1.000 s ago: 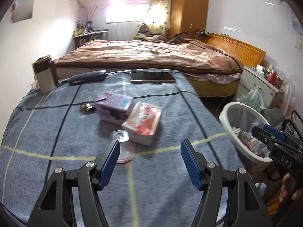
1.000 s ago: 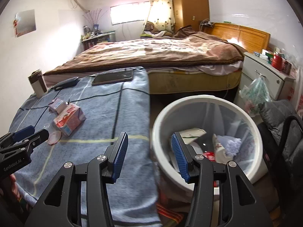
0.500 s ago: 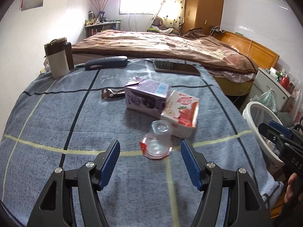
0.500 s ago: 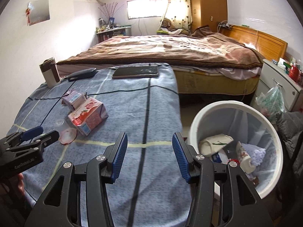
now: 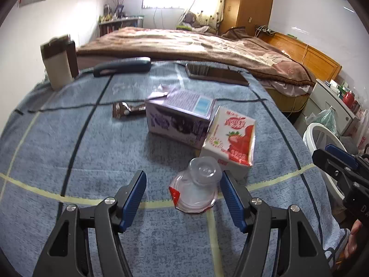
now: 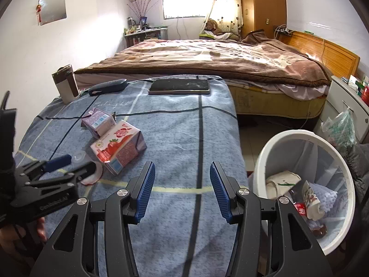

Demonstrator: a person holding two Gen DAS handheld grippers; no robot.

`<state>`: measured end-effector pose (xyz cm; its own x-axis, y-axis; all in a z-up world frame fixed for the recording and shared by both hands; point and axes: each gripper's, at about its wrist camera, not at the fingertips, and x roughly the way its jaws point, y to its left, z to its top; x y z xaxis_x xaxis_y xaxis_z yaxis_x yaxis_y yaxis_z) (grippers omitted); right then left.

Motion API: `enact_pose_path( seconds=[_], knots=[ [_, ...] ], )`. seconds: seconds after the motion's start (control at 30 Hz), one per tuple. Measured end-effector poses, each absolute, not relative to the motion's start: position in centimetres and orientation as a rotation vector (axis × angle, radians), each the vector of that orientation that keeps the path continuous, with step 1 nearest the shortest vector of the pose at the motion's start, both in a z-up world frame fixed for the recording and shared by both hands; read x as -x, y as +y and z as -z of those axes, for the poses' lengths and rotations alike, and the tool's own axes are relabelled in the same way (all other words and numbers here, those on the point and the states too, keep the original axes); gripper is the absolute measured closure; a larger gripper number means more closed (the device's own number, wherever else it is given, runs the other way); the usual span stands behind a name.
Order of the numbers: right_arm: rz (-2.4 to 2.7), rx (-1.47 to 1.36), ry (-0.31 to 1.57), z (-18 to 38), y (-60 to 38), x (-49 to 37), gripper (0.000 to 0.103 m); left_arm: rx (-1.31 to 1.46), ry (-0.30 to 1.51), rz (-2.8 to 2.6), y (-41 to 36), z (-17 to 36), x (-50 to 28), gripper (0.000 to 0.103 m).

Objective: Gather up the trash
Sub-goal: 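Move both open tools back over the mattress toward the juice cartons, then grasp the clear plastic cup with the left gripper while the right grasps the strawberry milk carton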

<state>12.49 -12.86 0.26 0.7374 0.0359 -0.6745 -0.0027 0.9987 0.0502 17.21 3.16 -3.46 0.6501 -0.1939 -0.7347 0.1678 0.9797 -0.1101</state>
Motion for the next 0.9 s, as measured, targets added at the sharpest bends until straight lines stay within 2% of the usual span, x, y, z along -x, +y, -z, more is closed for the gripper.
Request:
enact_pose_path(
  seconds=[0.1,0.27,0.4,0.63,0.9],
  knots=[
    [-0.021,-0.041,0.748,-0.2,-12.4,-12.9,0.051,0.053,0.834,0.212,3.6,3.5,-17.3,0.037],
    [-0.027,-0.034,0.752,-0.2,-11.5,-13.3,0.051,0.055,0.839,0.219,3.8,3.5,-17.4,0.045],
    [-0.031,-0.030,0.757,-0.2,-10.9,-13.5,0.051,0.063,0.850,0.222,4.2,3.6,-17.5,0.059],
    [-0.037,-0.033,0.768,-0.1,-10.1,-13.8,0.051,0.093,0.852,0.217,5.5,3.6,-17.4,0.071],
    [-0.064,-0.055,0.781,0.0,-8.9,-14.4,0.051,0.098,0.836,0.194,7.1,3.3,-17.0,0.071]
  ],
)
